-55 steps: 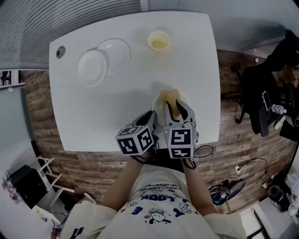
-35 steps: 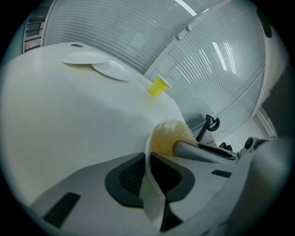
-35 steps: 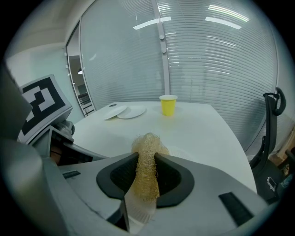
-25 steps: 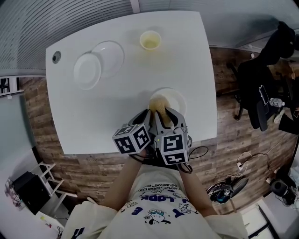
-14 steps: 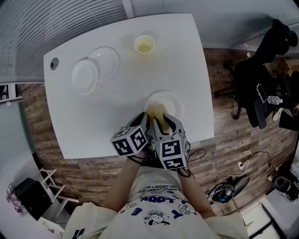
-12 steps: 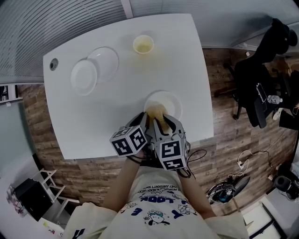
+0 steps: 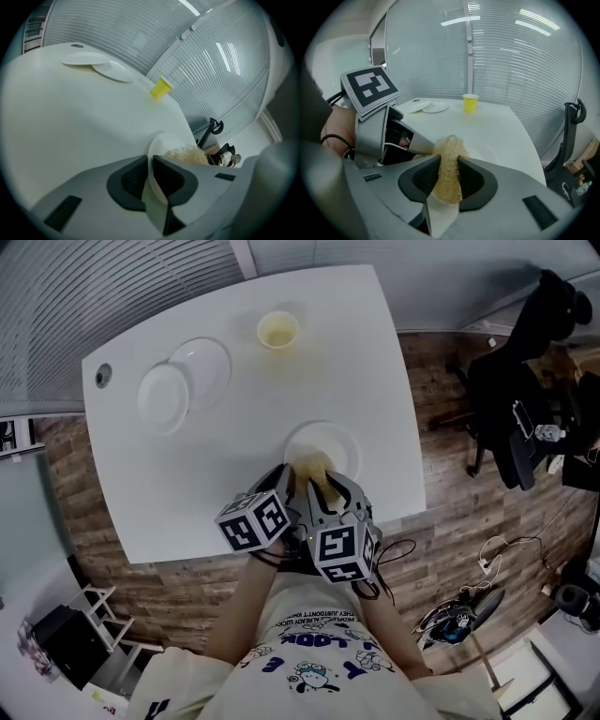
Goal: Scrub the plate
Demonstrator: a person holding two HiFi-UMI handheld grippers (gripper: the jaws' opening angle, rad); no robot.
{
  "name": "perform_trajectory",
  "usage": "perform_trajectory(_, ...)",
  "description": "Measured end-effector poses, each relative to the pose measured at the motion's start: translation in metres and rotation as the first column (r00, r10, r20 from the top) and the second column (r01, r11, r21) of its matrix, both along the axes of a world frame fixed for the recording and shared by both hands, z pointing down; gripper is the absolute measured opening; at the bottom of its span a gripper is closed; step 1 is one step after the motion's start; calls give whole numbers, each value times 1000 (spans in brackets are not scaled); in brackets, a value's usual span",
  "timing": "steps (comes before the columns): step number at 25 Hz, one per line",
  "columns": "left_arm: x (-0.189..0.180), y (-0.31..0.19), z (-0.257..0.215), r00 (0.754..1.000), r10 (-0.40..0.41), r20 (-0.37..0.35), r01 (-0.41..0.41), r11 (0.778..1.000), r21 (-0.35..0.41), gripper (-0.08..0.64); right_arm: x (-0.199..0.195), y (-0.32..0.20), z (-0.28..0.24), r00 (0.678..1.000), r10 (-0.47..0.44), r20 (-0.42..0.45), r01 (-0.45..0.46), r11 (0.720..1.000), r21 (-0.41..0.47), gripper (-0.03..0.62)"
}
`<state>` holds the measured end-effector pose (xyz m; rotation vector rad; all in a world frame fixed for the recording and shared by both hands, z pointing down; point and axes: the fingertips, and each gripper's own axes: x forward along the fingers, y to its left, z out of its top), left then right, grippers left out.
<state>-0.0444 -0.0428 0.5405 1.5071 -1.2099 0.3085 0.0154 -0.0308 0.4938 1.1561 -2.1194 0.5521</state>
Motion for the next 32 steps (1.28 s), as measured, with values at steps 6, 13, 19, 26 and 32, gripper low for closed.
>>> perform_trajectory(6, 1, 1, -1, 1000, 2, 9, -2, 1000, -2, 57, 10, 2, 0, 1000, 7, -24, -7, 1000, 8, 103)
perform_trajectory(13, 0, -1, 0, 1000, 5, 13, -4, 1000, -2, 57, 23, -1, 0, 999, 36, -36, -35, 999, 23, 103)
perform_trajectory(19, -2, 0, 2, 1000, 8, 15, -8, 1000, -7, 57, 32, -3, 0, 996, 74, -55, -73, 997, 36, 103)
perform_trajectory(26, -2, -3, 2, 1000, 23, 18, -23, 1000, 5, 58, 46, -10, 0, 992, 114, -60, -111, 993, 49, 103)
perform_trajectory(32, -5, -2, 5, 1000, 15, 22, -15, 1000, -10, 58, 49, -11, 0, 989, 120, -82, -116, 992, 52, 103)
